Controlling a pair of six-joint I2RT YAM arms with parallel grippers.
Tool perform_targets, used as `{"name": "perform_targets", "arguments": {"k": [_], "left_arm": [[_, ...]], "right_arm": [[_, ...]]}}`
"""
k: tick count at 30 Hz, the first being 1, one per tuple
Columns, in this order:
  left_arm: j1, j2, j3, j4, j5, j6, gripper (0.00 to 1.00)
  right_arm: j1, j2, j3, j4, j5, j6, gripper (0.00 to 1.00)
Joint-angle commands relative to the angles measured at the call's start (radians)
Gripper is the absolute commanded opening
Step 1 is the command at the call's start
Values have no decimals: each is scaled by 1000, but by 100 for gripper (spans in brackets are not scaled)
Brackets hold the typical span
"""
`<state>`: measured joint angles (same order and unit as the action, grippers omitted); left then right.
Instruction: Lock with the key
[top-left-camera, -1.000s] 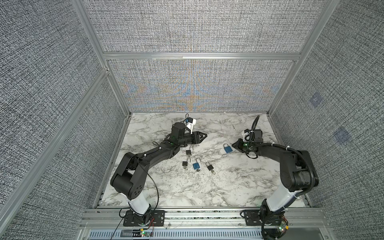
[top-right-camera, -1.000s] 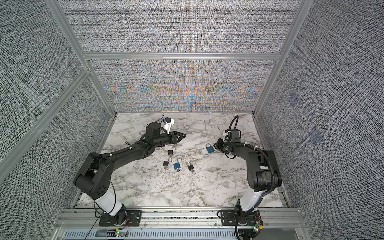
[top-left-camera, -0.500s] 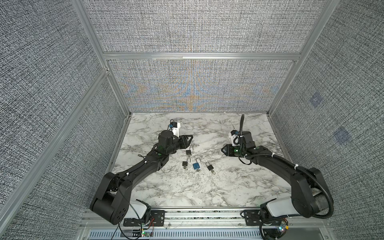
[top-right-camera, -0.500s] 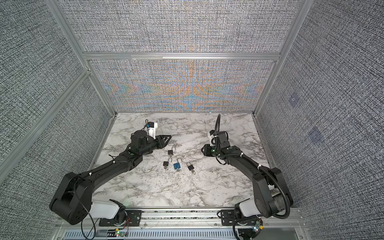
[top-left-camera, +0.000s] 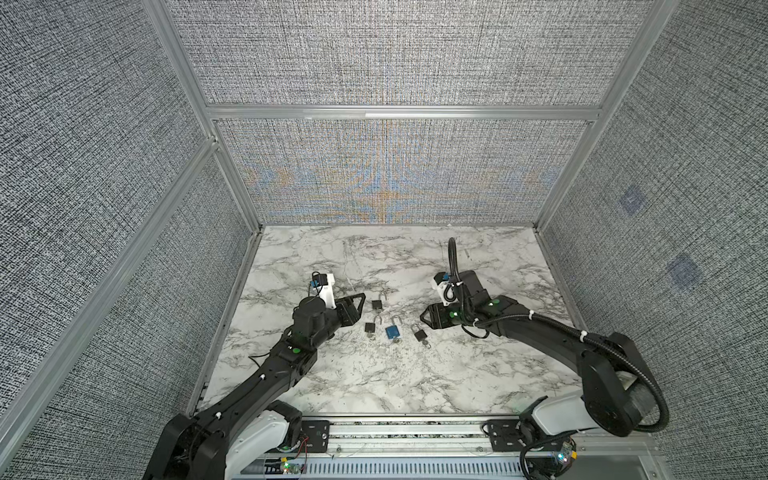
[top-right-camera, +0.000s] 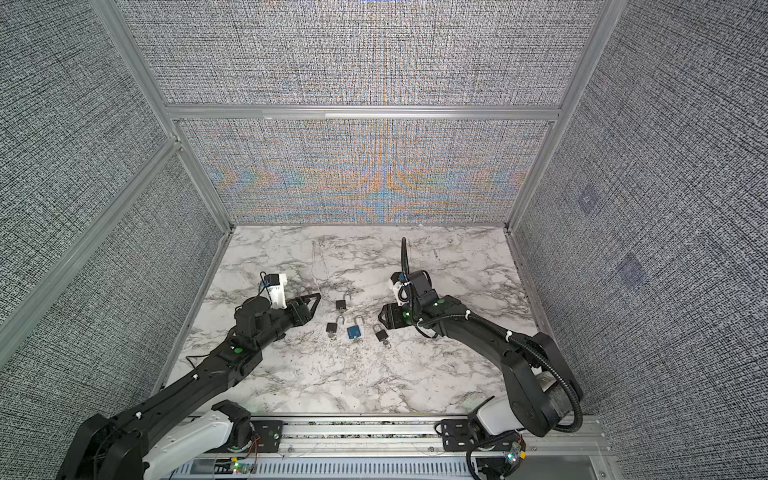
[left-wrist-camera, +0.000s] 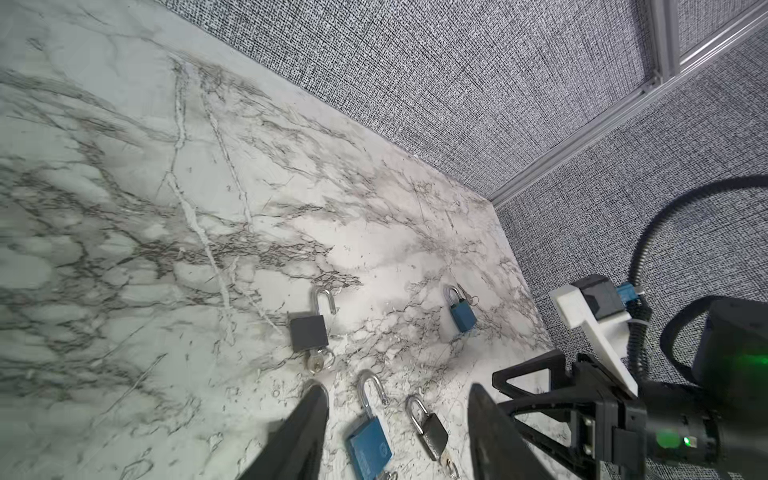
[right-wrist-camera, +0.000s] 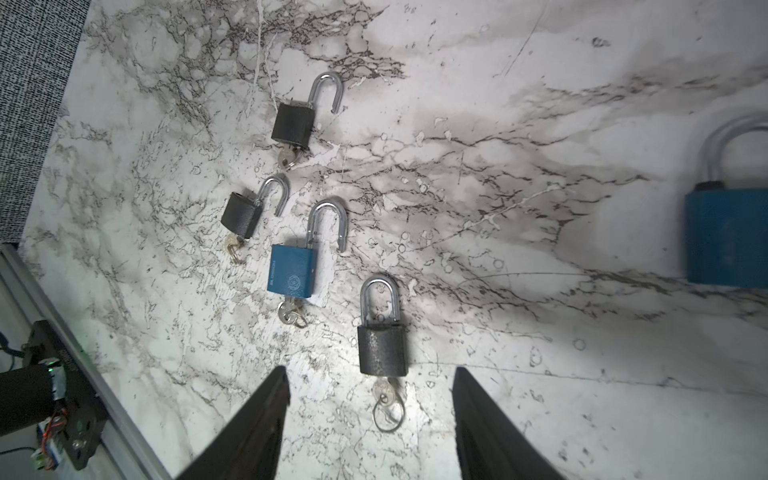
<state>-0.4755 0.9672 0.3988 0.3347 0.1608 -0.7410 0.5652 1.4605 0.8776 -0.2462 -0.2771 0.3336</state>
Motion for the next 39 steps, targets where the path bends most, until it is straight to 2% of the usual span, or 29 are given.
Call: {"name": "perform_targets", "arguments": {"k": [1, 10, 24, 39], "left_arm": [[0, -52, -32, 9, -23, -26, 57], [1, -124, -78, -32, -11, -29, 57], [1, -63, -81, 7, 11, -28, 56], [1, -39, -77, 17, 23, -23, 56]], "right_arm": [[5, 13, 5, 24, -61, 28, 63], [21, 93, 21, 39, -63, 25, 63], [110, 228, 113, -71, 108, -62, 63], [200, 293, 154, -142, 250, -93, 62]]}}
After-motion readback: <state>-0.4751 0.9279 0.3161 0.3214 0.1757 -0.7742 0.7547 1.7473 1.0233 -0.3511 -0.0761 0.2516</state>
